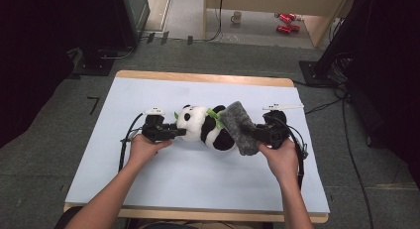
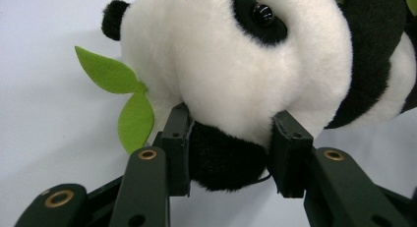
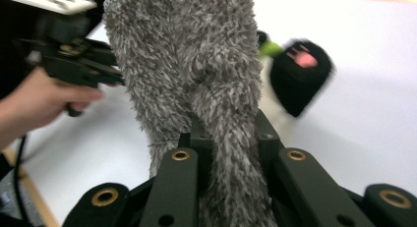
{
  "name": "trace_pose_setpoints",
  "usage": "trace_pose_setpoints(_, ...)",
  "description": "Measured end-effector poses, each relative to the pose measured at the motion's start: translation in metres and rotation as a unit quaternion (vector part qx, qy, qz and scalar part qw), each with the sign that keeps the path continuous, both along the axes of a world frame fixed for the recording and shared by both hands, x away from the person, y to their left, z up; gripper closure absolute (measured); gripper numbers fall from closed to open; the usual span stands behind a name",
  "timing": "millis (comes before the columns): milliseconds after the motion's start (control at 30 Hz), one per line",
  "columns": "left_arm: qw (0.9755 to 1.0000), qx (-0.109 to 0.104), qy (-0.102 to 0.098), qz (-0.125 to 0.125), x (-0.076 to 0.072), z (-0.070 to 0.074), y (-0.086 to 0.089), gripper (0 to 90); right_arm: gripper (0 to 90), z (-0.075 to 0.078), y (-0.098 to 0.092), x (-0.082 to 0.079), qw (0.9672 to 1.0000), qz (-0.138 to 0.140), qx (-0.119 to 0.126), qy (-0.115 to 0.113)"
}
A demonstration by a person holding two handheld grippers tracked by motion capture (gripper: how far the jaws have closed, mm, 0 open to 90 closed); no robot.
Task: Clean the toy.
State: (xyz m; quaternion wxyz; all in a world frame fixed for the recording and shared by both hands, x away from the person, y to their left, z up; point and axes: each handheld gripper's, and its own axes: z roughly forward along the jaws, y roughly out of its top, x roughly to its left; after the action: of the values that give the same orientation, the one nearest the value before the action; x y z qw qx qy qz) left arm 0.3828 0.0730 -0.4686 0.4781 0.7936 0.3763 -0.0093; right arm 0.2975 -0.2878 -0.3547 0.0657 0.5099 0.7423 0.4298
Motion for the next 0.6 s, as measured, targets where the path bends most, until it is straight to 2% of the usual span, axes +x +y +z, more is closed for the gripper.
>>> trace_pose_setpoints(33, 1.0, 0.0, 0.0, 0.0, 0.0, 0.0, 0.0, 58.6, 78.0, 0.0, 0.0, 0.0, 1.0, 0.0, 0.0, 0.0)
trace_pose_setpoints(100, 1.0, -0.001, -0.001, 0.002, 0.0, 0.0, -0.001, 58.6, 77.8, 0.009, 0.01, -0.004, 0.9999, 0.011, 0.006, -0.011)
trace_pose_setpoints(200, 1.0, 0.0, -0.001, 0.003, -0.001, 0.0, -0.001, 58.6, 77.7, 0.012, 0.021, -0.006, 0.9996, 0.026, 0.006, -0.013)
trace_pose_setpoints(300, 1.0, 0.003, -0.001, 0.002, -0.001, 0.0, -0.001, 58.6, 77.7, 0.006, 0.029, -0.004, 0.9994, 0.034, -0.002, -0.002)
trace_pose_setpoints(333, 1.0, 0.006, -0.002, -0.001, -0.001, 0.0, -0.001, 58.6, 77.4, -0.004, 0.035, -0.001, 0.9992, 0.036, -0.014, 0.011)
trace_pose_setpoints(367, 1.0, 0.006, -0.002, -0.001, -0.001, 0.0, -0.001, 58.6, 77.4, -0.004, 0.035, -0.001, 0.9992, 0.036, -0.014, 0.011)
trace_pose_setpoints(400, 0.9999, 0.014, -0.008, -0.004, -0.003, 0.0, -0.002, 58.6, 77.3, -0.015, 0.037, 0.002, 0.999, 0.037, -0.018, 0.02)
trace_pose_setpoints(600, 0.9999, 0.014, -0.008, -0.004, -0.004, 0.0, -0.003, 58.5, 77.2, -0.022, 0.027, 0.005, 0.9992, 0.019, -0.029, 0.019)
